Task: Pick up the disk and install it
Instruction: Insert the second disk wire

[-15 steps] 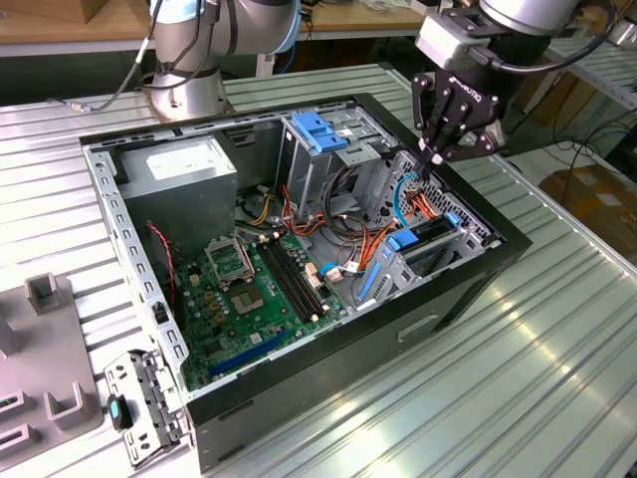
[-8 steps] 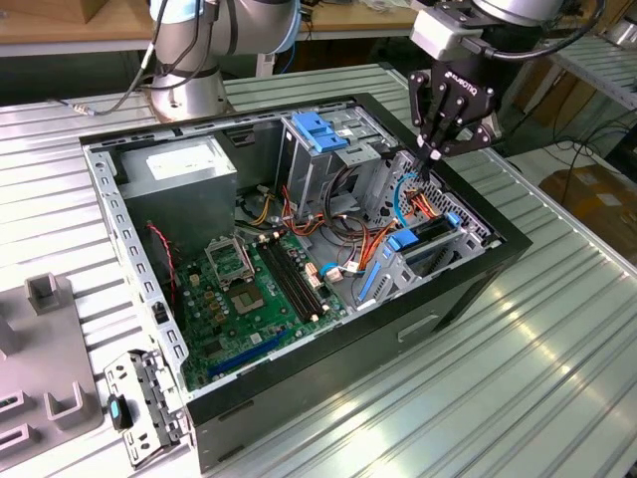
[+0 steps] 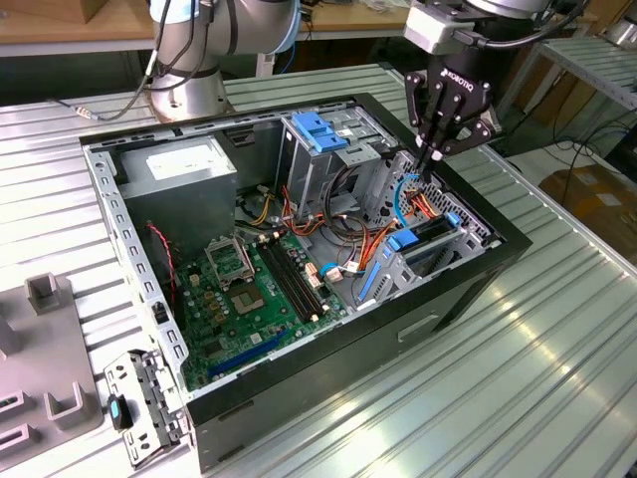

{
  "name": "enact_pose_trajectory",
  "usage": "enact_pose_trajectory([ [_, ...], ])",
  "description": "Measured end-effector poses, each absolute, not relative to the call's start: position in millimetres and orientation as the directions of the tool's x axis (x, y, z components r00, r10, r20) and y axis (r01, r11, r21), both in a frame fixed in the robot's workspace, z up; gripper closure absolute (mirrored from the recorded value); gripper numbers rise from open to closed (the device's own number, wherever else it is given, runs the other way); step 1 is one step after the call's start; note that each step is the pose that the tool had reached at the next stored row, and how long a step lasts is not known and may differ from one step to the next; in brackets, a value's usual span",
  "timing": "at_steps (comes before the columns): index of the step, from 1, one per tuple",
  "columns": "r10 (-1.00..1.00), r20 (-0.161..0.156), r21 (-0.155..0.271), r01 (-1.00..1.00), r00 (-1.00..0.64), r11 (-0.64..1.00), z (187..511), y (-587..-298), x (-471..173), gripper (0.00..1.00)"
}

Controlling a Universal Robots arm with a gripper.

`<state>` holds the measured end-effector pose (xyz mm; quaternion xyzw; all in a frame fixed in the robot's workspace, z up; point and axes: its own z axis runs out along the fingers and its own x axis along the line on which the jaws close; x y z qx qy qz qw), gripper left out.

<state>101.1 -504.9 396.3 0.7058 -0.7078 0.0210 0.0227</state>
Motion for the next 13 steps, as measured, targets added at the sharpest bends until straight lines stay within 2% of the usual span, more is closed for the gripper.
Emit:
enact_pose_trajectory([
  [2, -0.996, 0.091, 0.002, -1.000, -0.003, 0.003, 396.1, -504.8, 101.1, 0.83],
  [3, -0.996, 0.095, 0.002, -1.000, -0.003, 0.003, 395.8, -504.6, 101.1, 0.82],
  [6, -0.995, 0.099, 0.002, -1.000, -0.003, 0.003, 394.8, -504.0, 101.2, 0.76],
  [7, -0.995, 0.099, 0.002, -1.000, -0.003, 0.003, 394.5, -503.8, 101.2, 0.69],
  [13, -0.995, 0.101, 0.003, -1.000, -0.003, 0.003, 394.0, -502.8, 101.7, 0.69],
])
